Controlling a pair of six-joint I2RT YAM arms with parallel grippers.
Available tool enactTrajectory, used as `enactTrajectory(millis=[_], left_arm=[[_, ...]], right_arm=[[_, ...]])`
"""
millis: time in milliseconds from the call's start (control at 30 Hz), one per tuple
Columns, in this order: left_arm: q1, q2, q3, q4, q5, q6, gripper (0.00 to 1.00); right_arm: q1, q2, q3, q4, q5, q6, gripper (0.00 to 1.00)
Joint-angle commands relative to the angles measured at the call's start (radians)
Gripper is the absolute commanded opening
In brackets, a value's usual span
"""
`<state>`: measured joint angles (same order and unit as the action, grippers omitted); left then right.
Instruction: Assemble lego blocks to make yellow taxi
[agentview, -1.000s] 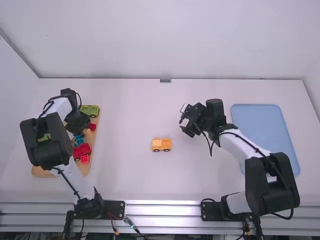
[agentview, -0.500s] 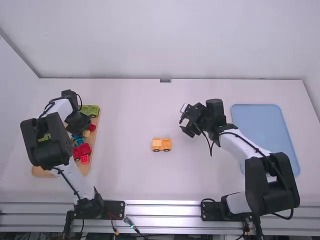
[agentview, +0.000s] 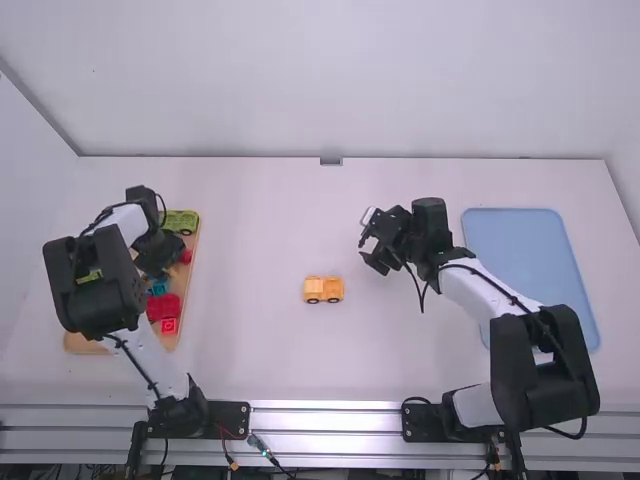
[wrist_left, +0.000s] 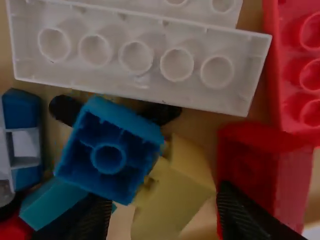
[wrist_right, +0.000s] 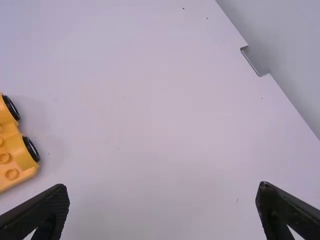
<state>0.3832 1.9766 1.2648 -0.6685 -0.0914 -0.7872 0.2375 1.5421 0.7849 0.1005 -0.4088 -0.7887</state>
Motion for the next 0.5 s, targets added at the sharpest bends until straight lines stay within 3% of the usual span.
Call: enactTrajectory(millis=[0, 467], left_arm=[[-0.005, -0.003, -0.016, -0.008, -0.003, -0.001, 0.57], [-0.005, -0.003, -0.046, 0.073, 0.027, 0.242, 0.54]], right_arm=[[-0.003, -0.014, 0.000, -0.003, -0.001, 0.007, 0.99], [-0.003, -0.014, 0.000, -0.004, -0.002, 0.007, 0.99]])
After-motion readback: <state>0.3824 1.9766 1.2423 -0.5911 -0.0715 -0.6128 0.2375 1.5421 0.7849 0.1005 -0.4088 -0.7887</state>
